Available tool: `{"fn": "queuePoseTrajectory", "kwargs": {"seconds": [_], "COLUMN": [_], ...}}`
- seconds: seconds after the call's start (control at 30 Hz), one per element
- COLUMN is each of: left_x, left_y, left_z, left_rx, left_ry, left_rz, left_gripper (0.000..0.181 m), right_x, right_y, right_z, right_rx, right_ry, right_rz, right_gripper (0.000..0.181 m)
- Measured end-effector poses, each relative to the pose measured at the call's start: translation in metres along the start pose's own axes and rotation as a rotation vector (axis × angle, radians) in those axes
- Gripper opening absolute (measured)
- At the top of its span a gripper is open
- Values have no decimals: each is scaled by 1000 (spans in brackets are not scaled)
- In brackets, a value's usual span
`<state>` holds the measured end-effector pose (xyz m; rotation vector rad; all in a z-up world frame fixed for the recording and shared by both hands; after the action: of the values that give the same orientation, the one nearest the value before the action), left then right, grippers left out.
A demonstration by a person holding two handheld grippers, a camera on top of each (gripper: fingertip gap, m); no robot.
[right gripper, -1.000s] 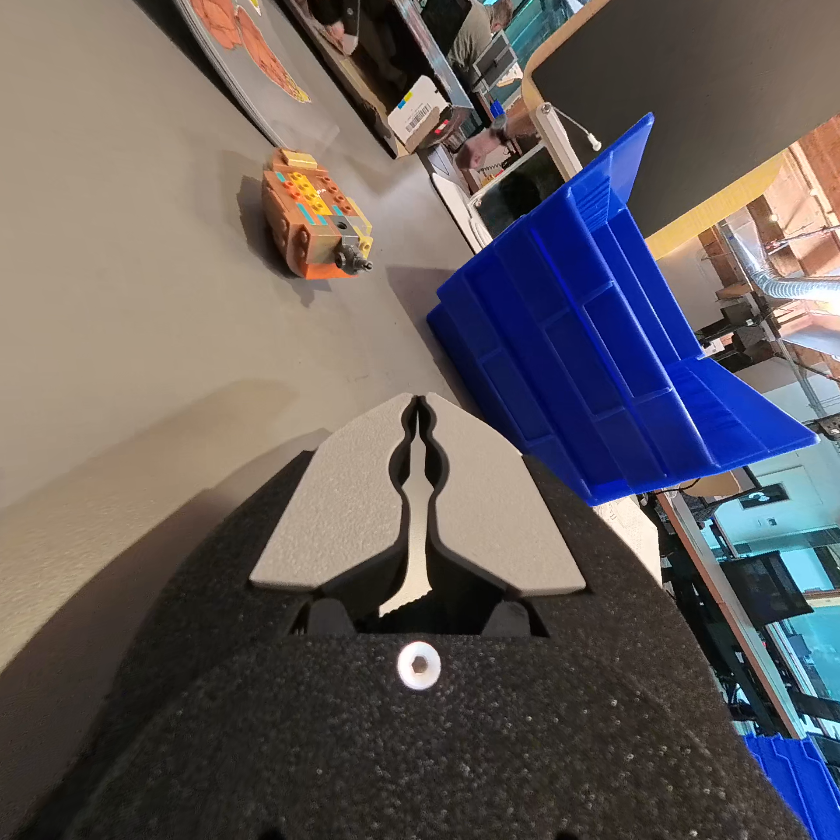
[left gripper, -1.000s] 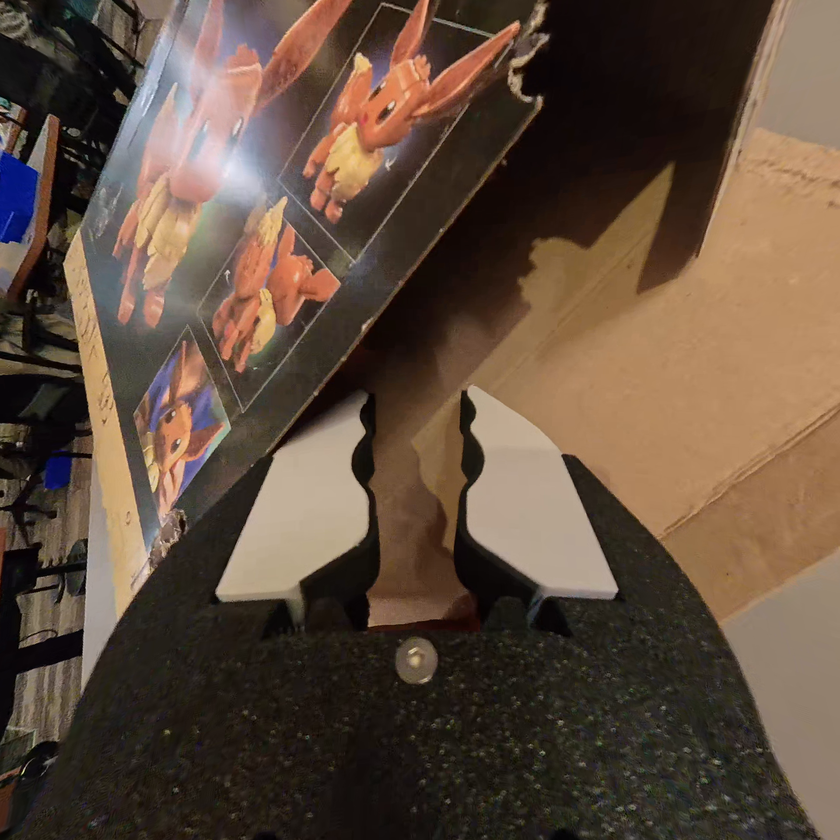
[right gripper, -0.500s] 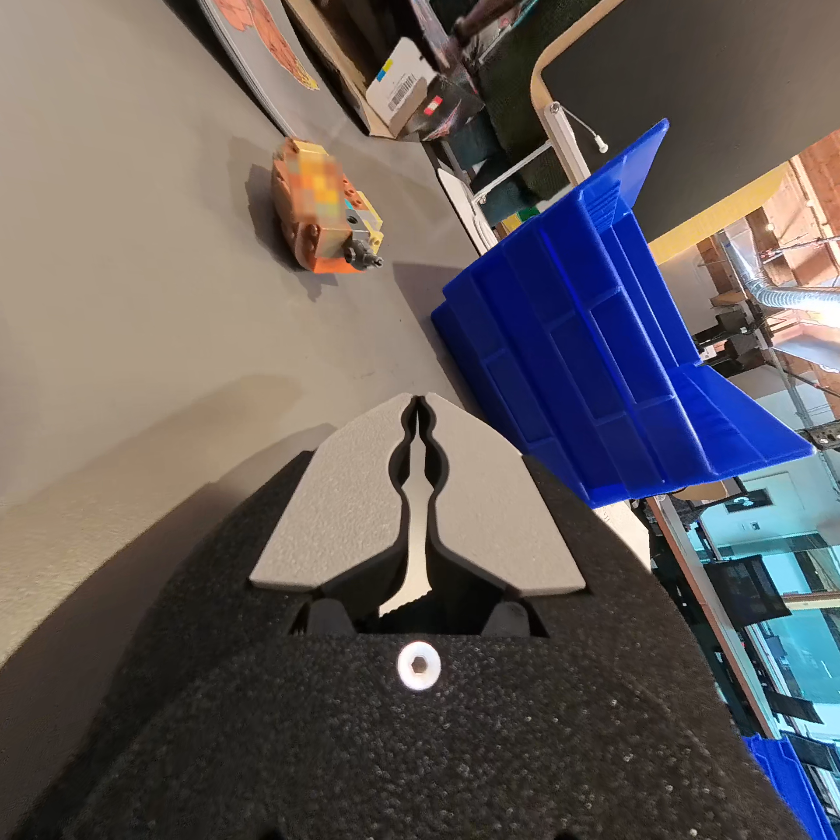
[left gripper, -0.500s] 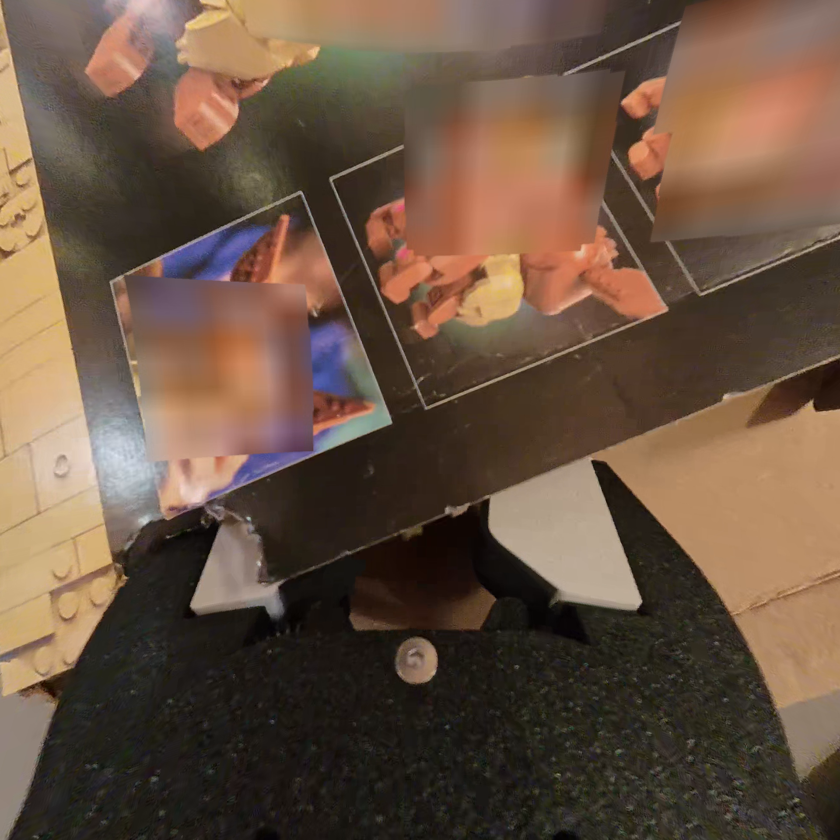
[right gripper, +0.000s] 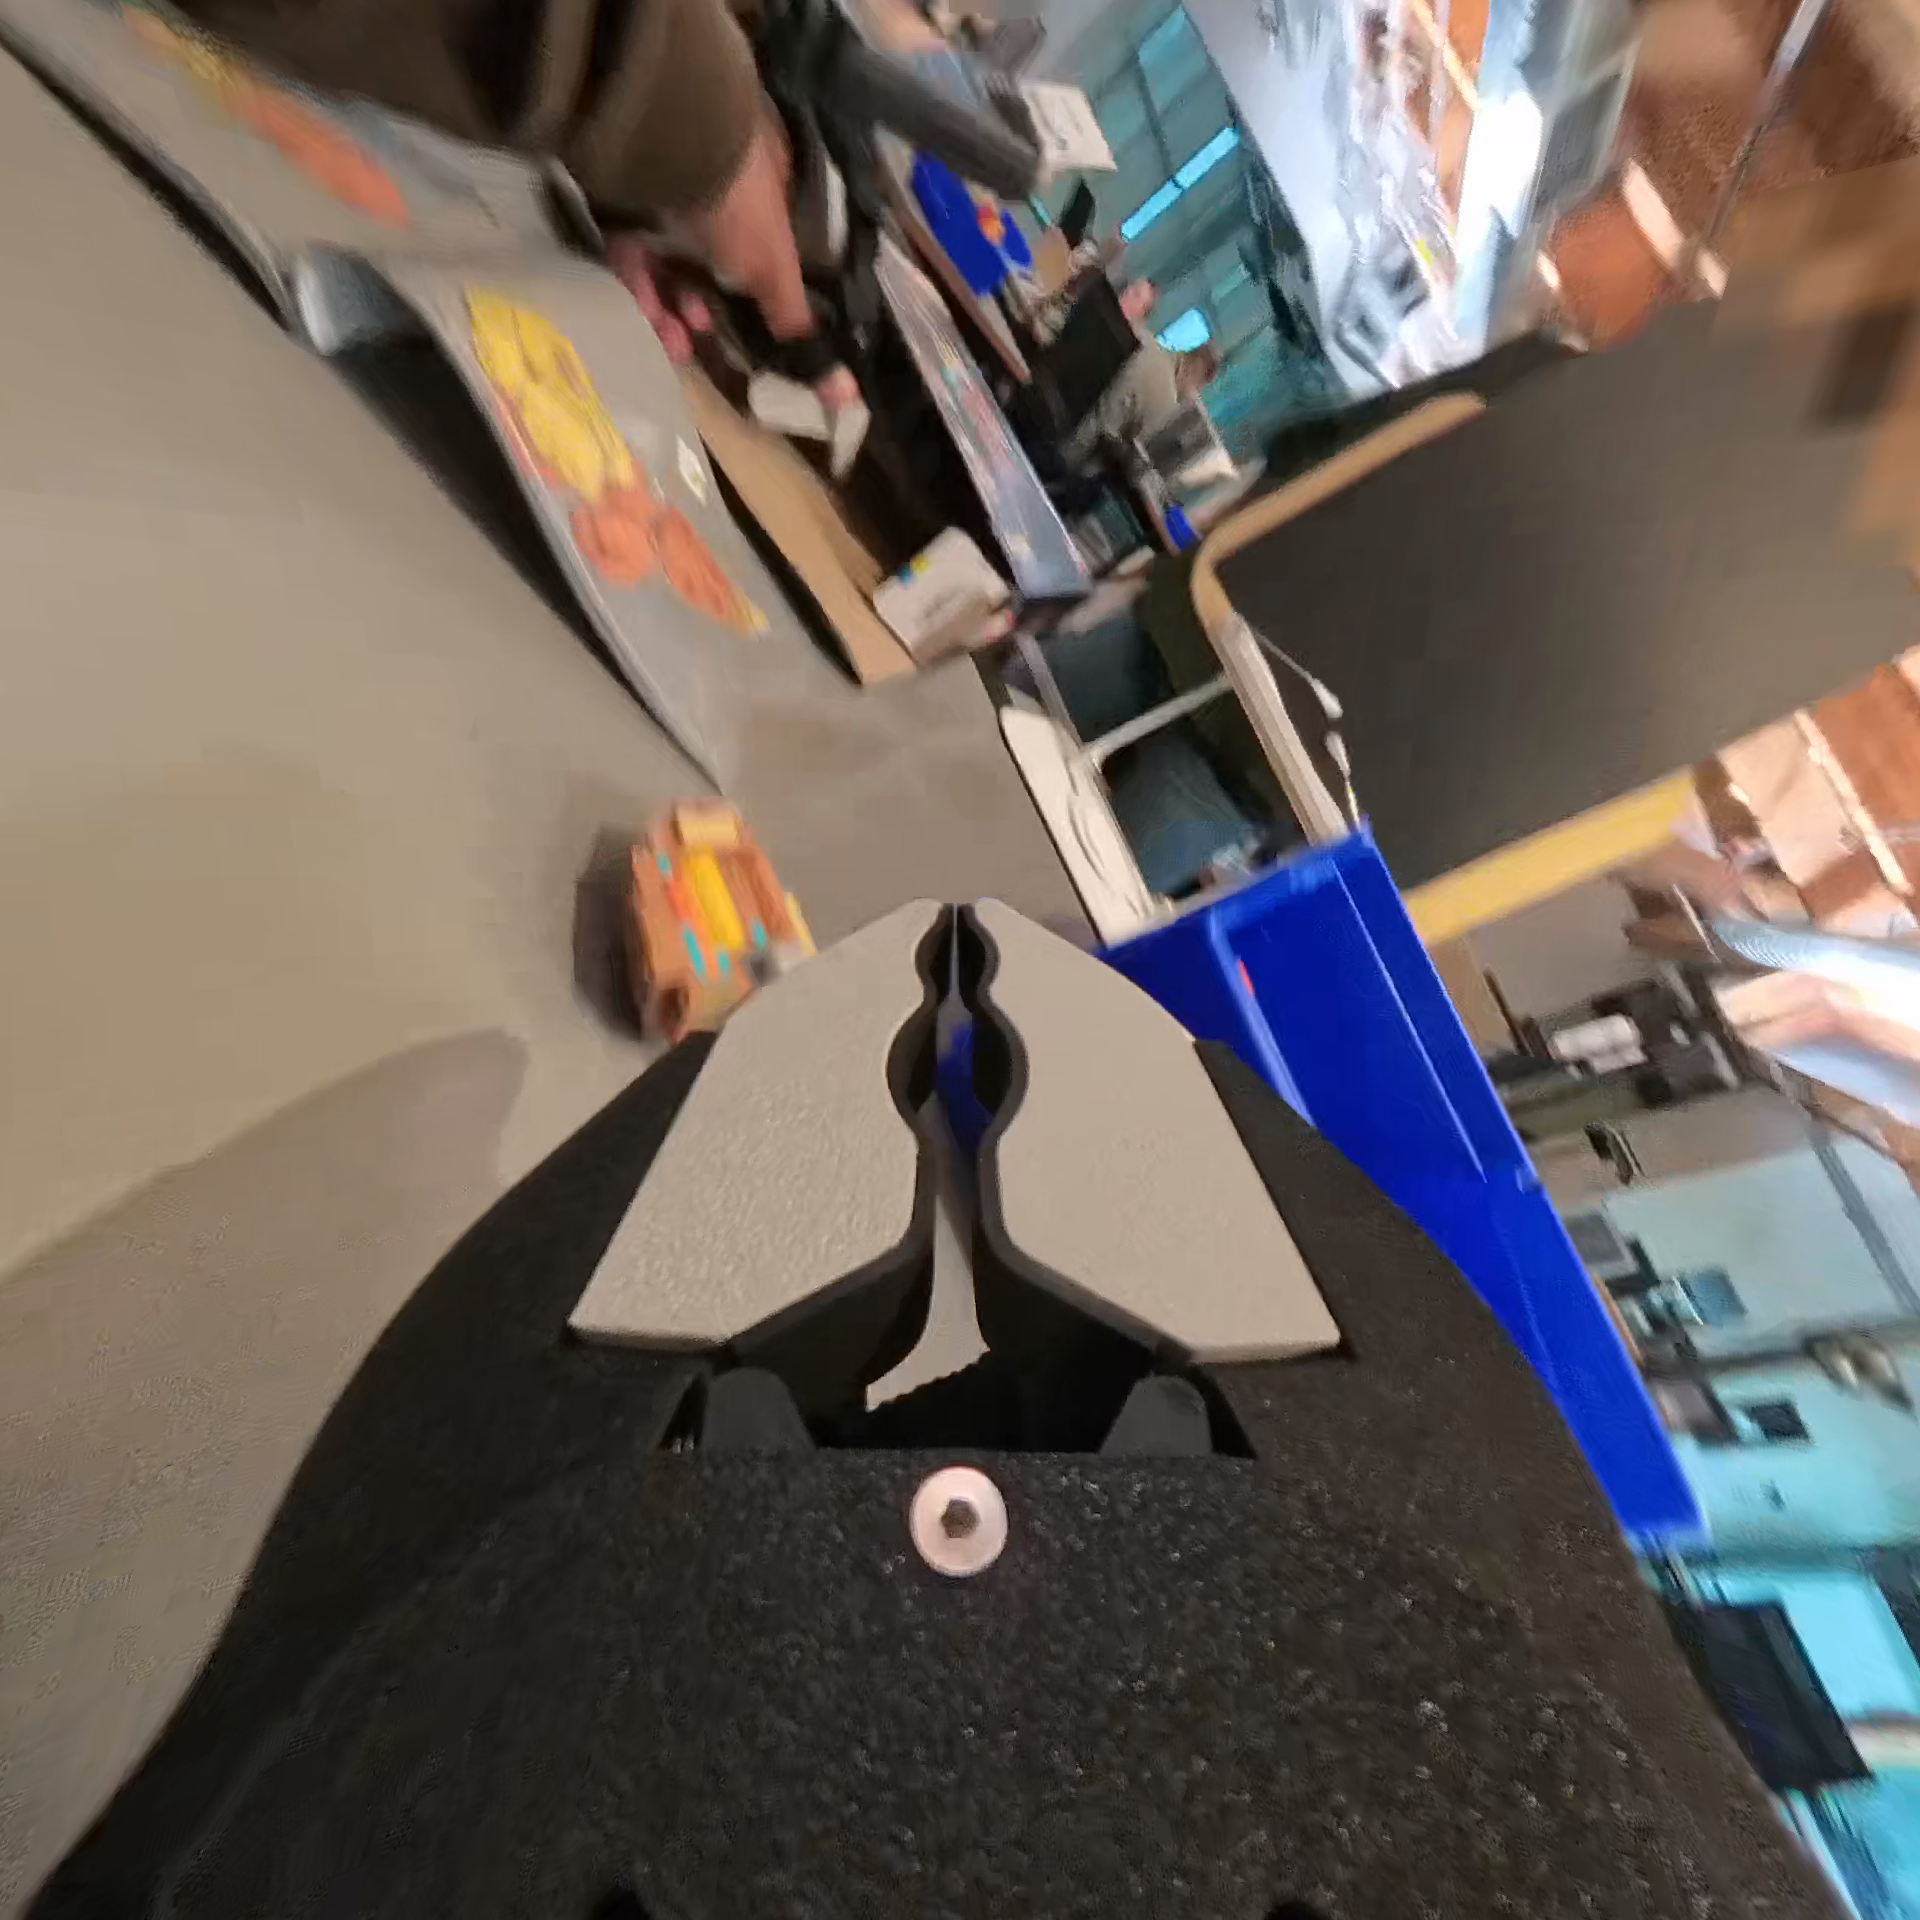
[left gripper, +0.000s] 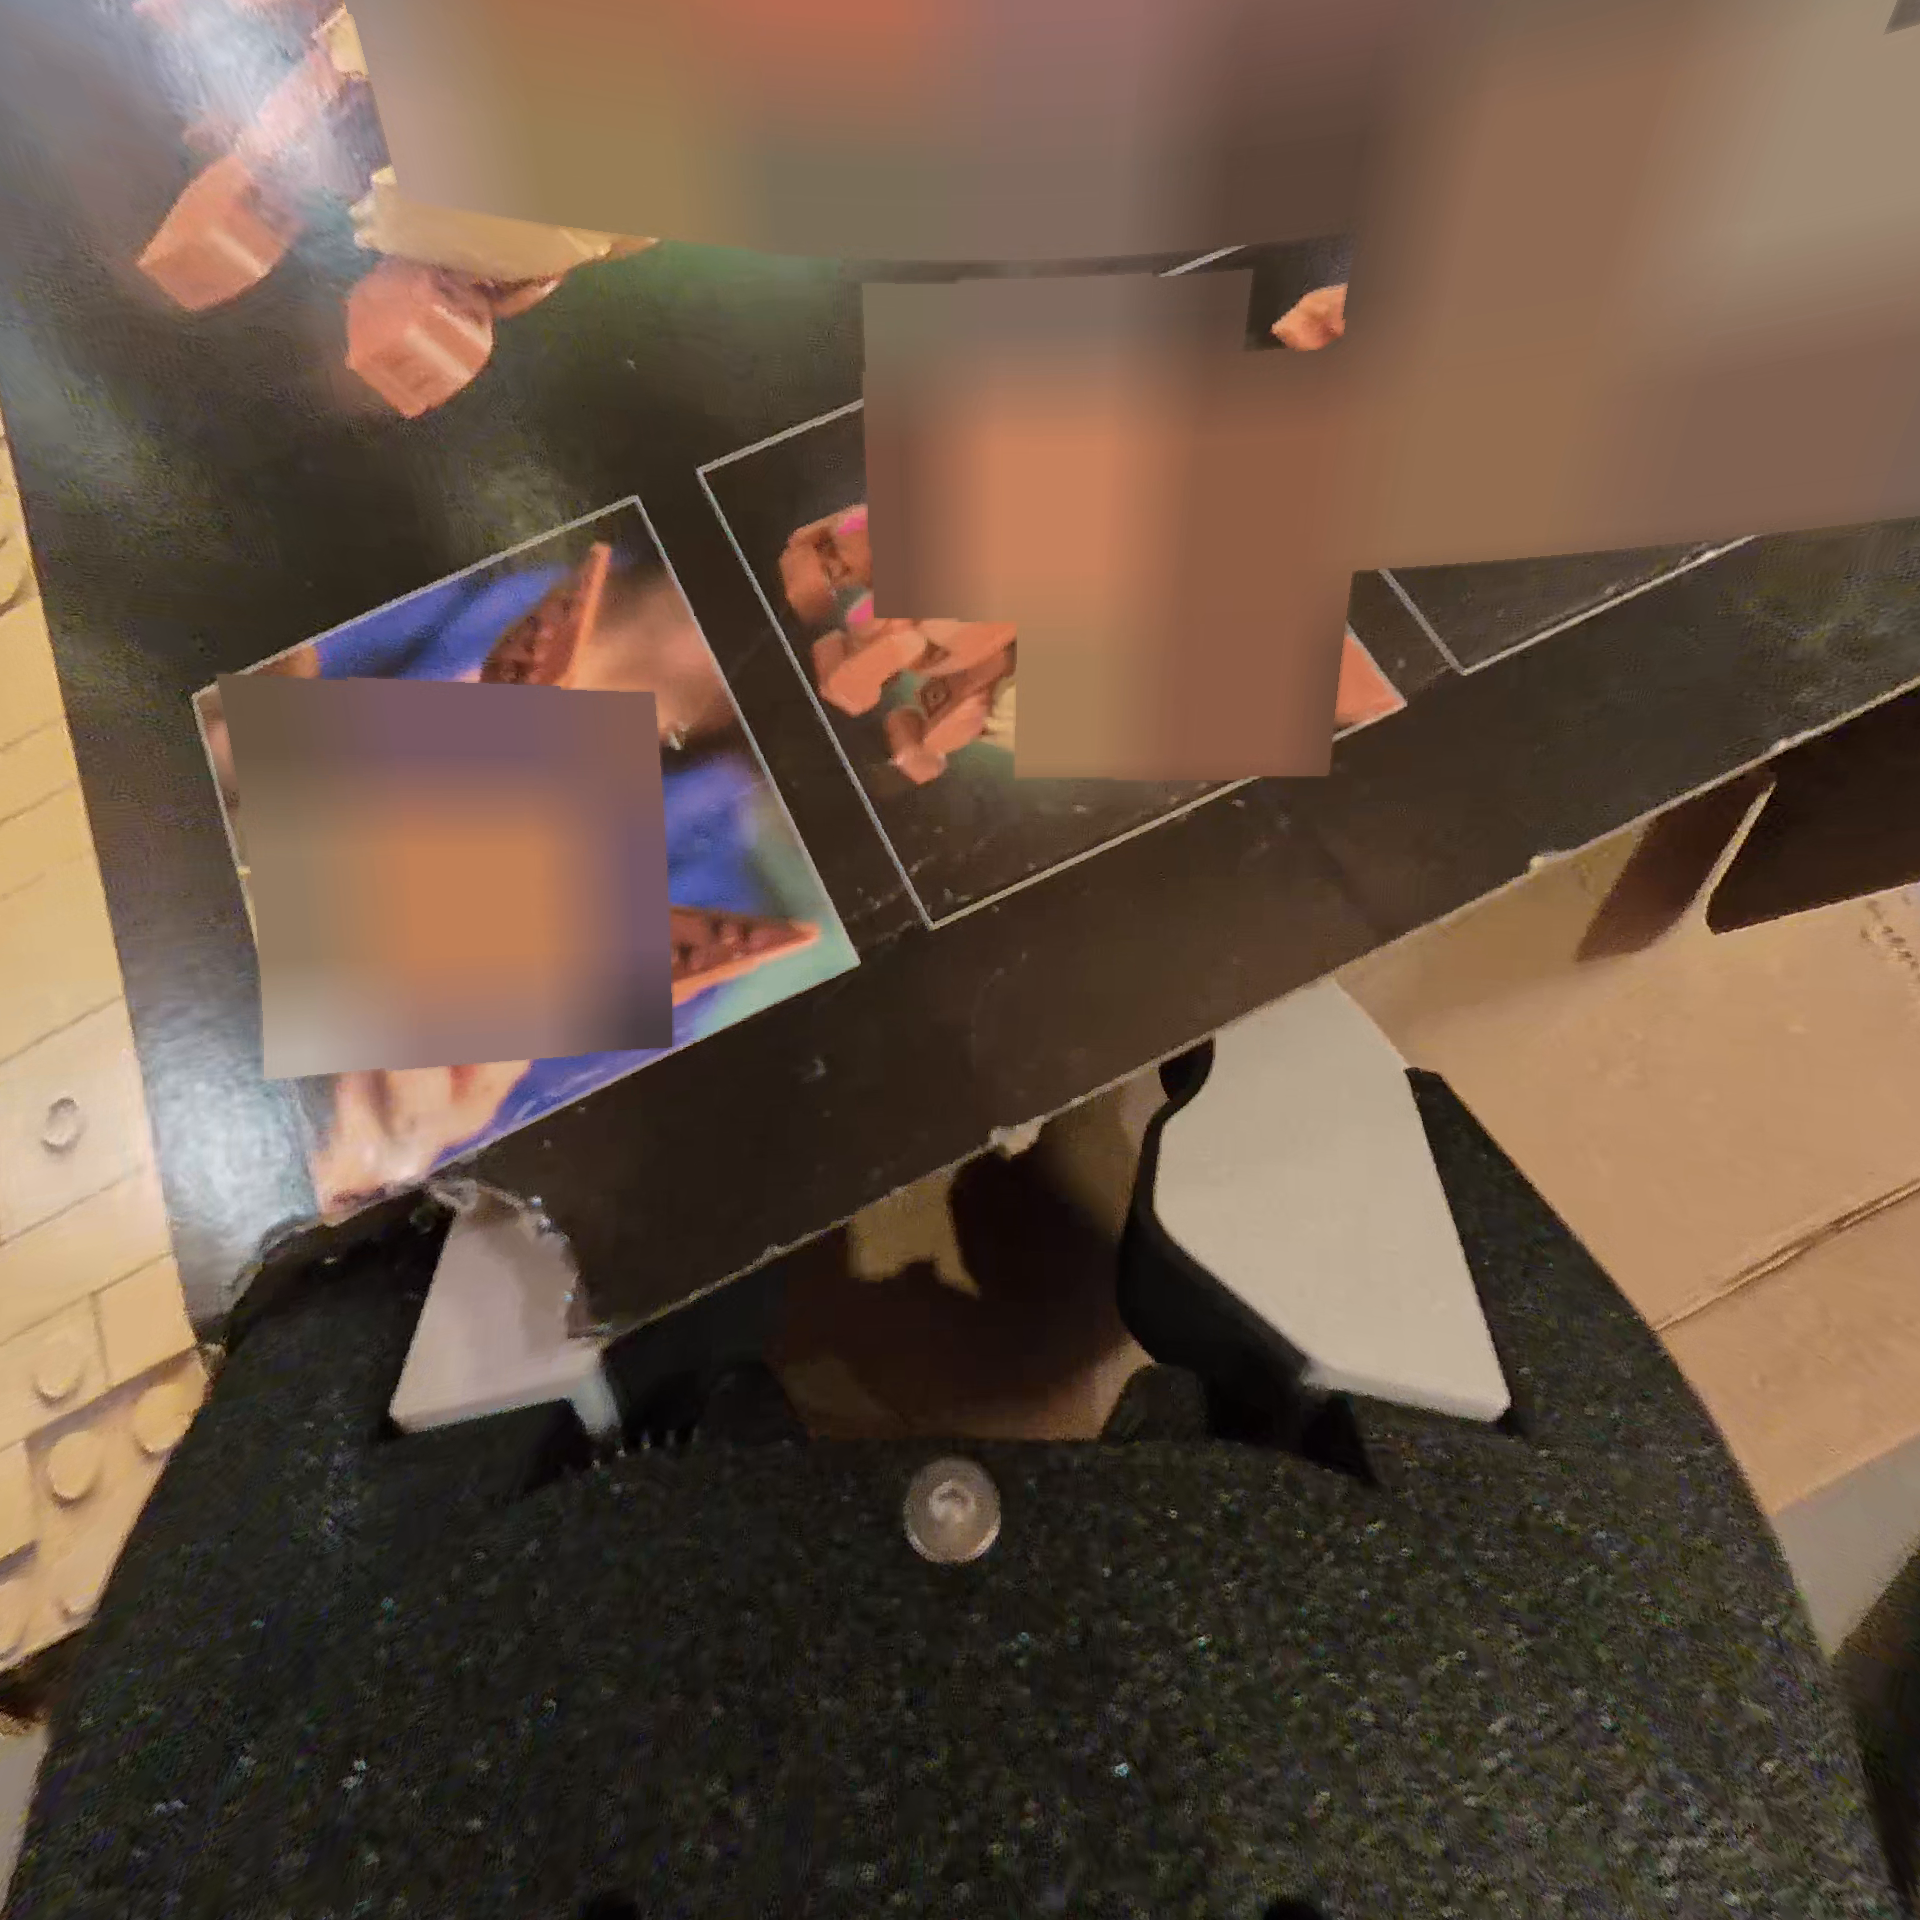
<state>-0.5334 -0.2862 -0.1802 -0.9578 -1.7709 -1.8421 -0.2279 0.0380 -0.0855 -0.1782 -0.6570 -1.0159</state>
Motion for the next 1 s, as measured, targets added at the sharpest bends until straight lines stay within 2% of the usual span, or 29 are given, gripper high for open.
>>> {"fn": "queuePoseTrajectory", "kwargs": {"seconds": [0.03,0.17,0.3,0.43,0.57,0.7,0.87,0.9,0.97,1.0], "left_x": [0,-1,-4,-7,-9,-11,-14,-14,-15,-14], "left_y": [0,4,12,19,22,22,20,20,21,21], "left_z": [1,6,13,20,21,20,19,19,20,19], "left_rx": [-7,-51,-97,-130,-144,-131,-115,-116,-117,-113], "left_ry": [-3,-8,-19,-35,-46,-62,-90,-92,-98,-104], "left_rz": [3,21,42,64,81,93,89,89,91,94], "left_gripper": [79,80,82,83,84,83,84,84,84,84], "right_x": [17,82,114,120,100,78,61,60,60,61], "right_y": [-11,-70,-153,-244,-319,-356,-383,-387,-390,-390], "right_z": [-1,-8,-9,4,-5,-19,-14,-13,-10,-7], "right_rx": [38,120,88,-27,-35,-36,-65,-69,-84,-90], "right_ry": [10,89,187,244,362,578,668,683,665,646], "right_rz": [19,123,127,103,38,-4,-99,-111,-122,-121], "right_gripper": [1,0,0,1,14,24,28,26,2,1]}}
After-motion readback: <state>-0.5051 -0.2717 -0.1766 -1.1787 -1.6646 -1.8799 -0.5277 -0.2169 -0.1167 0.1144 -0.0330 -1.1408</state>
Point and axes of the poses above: each gripper's, where its closed fingertips meet, y back along the fingers, x out of its top, z = x × y across the jaws, the point moved 1 cm from there along y, back along the fingers, and after that the axes turned 1 degree about -x, right-handed, at the moved point
